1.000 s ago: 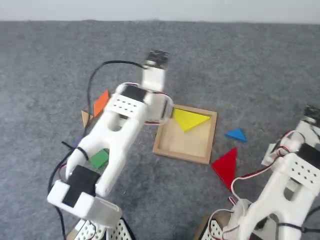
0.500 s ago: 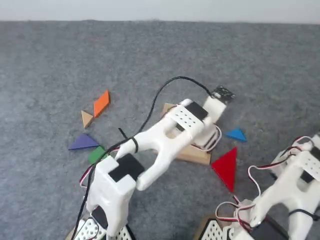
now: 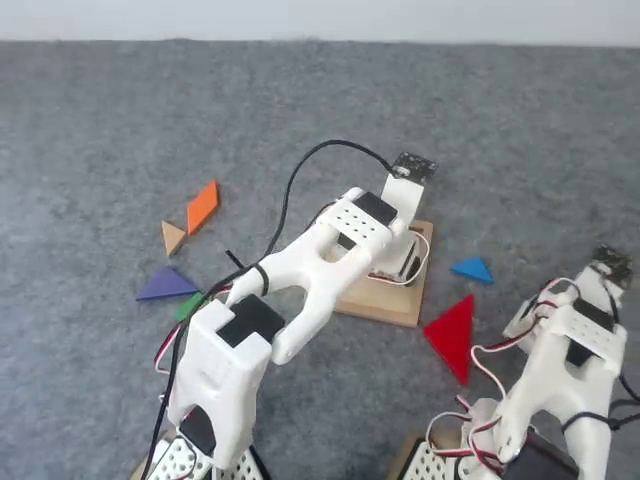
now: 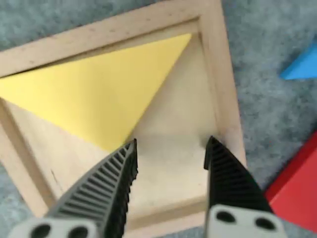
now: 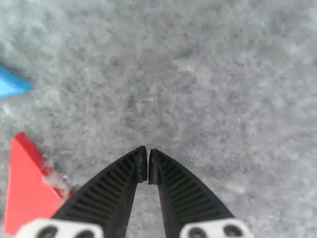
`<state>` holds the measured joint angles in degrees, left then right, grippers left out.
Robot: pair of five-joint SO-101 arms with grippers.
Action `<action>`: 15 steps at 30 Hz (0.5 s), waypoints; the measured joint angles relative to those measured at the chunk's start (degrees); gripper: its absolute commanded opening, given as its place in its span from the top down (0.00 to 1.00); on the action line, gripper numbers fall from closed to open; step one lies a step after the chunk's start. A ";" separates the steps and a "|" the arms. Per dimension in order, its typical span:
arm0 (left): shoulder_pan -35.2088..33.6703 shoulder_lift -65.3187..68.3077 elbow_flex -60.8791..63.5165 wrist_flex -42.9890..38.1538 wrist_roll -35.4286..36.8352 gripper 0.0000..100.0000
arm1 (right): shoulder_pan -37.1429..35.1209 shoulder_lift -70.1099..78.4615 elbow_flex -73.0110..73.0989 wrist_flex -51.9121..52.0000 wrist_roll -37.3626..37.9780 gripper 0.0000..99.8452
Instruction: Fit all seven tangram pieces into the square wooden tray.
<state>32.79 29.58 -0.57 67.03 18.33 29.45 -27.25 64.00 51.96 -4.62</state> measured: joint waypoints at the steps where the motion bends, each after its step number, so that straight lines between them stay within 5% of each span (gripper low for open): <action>1: 0.00 0.00 0.00 0.00 0.00 0.78 | -0.26 0.00 0.00 -0.18 0.09 0.98; 15: 3.69 -8.88 0.00 0.97 0.00 0.78 | 2.46 0.00 0.18 -0.53 4.84 0.98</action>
<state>36.48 20.70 -0.57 68.00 18.33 31.91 -27.25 64.18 51.43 0.22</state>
